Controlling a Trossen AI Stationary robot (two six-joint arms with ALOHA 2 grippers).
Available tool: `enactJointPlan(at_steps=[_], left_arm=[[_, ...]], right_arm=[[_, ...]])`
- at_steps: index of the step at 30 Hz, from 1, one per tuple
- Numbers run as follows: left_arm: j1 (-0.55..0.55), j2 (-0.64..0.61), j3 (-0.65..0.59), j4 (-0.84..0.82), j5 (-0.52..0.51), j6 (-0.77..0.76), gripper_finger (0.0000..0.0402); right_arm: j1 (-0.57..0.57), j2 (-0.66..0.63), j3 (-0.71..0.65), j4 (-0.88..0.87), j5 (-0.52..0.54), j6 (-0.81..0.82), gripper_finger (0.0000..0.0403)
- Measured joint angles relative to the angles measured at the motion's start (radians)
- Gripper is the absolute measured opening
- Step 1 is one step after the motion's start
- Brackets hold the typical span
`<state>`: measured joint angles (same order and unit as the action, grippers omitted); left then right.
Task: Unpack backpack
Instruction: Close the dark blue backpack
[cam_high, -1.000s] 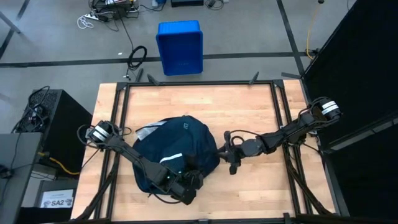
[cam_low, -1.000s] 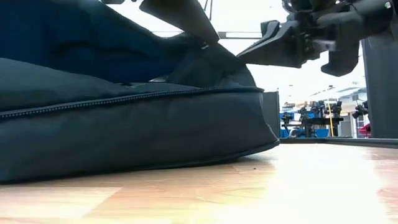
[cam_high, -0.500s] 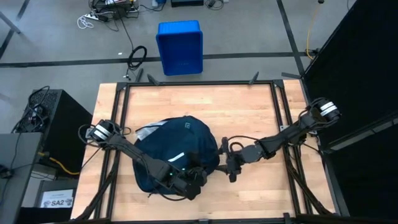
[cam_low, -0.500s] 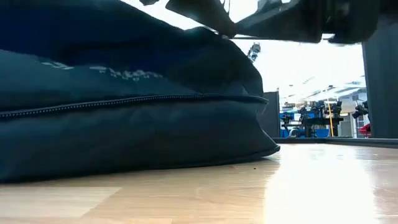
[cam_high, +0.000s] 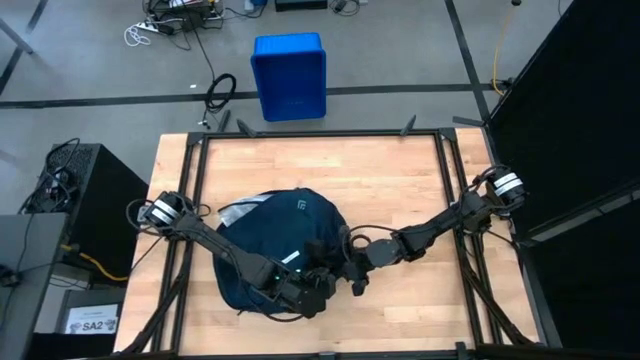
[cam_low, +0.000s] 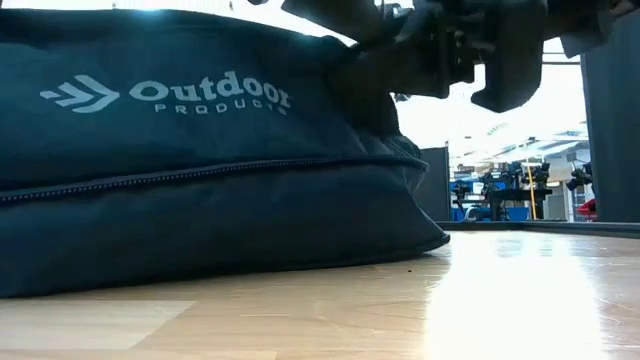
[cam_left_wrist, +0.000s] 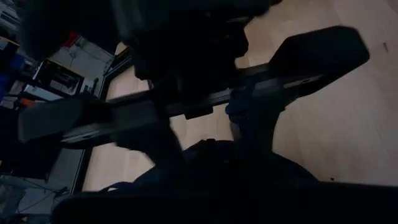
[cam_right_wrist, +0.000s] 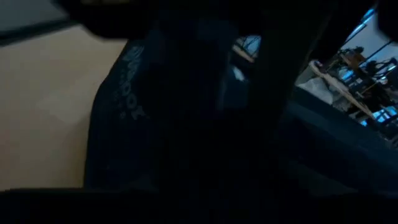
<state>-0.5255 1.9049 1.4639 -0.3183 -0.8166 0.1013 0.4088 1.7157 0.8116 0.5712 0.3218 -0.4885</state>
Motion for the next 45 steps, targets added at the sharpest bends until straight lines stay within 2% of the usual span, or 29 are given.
enactJointPlan(at_steps=[4, 6, 11, 18, 23, 28, 32, 37, 45], left_arm=[[0.0, 0.0, 0.0, -0.001, 0.003, -0.001, 0.0], [0.0, 0.002, -0.001, -0.004, 0.002, -0.005, 0.0], [-0.009, 0.002, -0.001, -0.016, -0.004, -0.025, 0.0], [-0.073, 0.001, 0.001, -0.155, -0.002, -0.199, 0.0004], [-0.131, 0.001, 0.0, -0.184, -0.036, -0.283, 0.0003], [-0.177, 0.0, 0.0, -0.188, -0.071, -0.297, 0.0002], [-0.195, 0.0, 0.0, -0.25, -0.088, -0.374, 0.0001], [-0.249, 0.0, 0.0, -0.413, -0.085, -0.57, 0.0001], [-0.336, 0.0, 0.0, -0.62, -0.088, -0.842, 0.0]], right_arm=[[-0.01, 0.0, 0.0, -0.064, 0.0, 0.017, 0.003], [-0.011, 0.0, 0.0, -0.077, 0.0, 0.021, 0.0009], [-0.003, -0.009, 0.0, -0.088, 0.034, 0.022, 0.0002], [0.013, -0.059, -0.001, -0.196, 0.094, 0.07, 0.0], [0.011, -0.075, 0.0, -0.213, 0.101, 0.093, 0.0], [0.011, -0.075, 0.0, -0.216, 0.105, 0.097, 0.0], [0.011, -0.075, 0.0, -0.236, 0.143, 0.11, 0.0], [0.011, -0.113, -0.001, -0.378, 0.203, 0.174, 0.0], [0.049, -0.178, -0.001, -0.702, 0.211, 0.364, 0.0]])
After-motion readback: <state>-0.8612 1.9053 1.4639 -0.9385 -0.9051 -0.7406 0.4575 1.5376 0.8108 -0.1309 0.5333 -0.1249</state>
